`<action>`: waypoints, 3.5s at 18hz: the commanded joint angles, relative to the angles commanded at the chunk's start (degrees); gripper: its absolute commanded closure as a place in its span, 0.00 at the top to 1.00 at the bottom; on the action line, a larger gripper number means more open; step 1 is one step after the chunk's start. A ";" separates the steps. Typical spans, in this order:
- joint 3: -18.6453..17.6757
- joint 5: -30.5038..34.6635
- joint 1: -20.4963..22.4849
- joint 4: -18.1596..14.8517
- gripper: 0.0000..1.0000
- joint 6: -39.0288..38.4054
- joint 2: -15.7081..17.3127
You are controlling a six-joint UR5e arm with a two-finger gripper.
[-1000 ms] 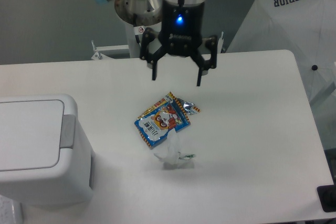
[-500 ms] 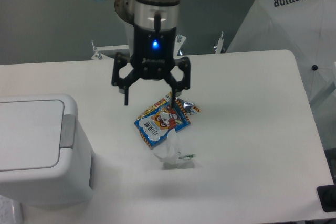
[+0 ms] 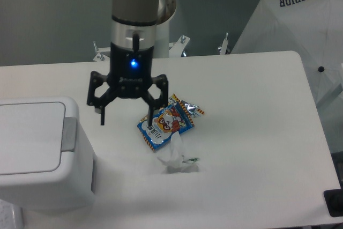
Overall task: Open the trash can
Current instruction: 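Lower the gripper over the trash can lid's front edge, then press the gripper finger down on the lid to release it, then lift the gripper up away from the trash can as the lid opens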
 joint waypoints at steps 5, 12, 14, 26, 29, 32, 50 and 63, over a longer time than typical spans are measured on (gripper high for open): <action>-0.09 -0.09 -0.88 0.70 1.00 -1.76 -0.27; -0.09 0.00 -1.76 0.70 1.00 -2.20 -0.71; -0.09 0.00 -1.76 0.70 1.00 -2.11 -0.88; -0.61 0.09 -1.94 0.70 1.00 -2.02 -1.41; -0.70 0.09 -1.94 0.79 1.00 -2.02 -1.58; -0.79 0.09 -1.94 0.79 1.00 -2.02 -1.67; -0.88 0.17 -1.94 0.79 1.00 -1.94 -1.94; 7.30 8.85 1.84 0.44 1.00 14.40 -0.36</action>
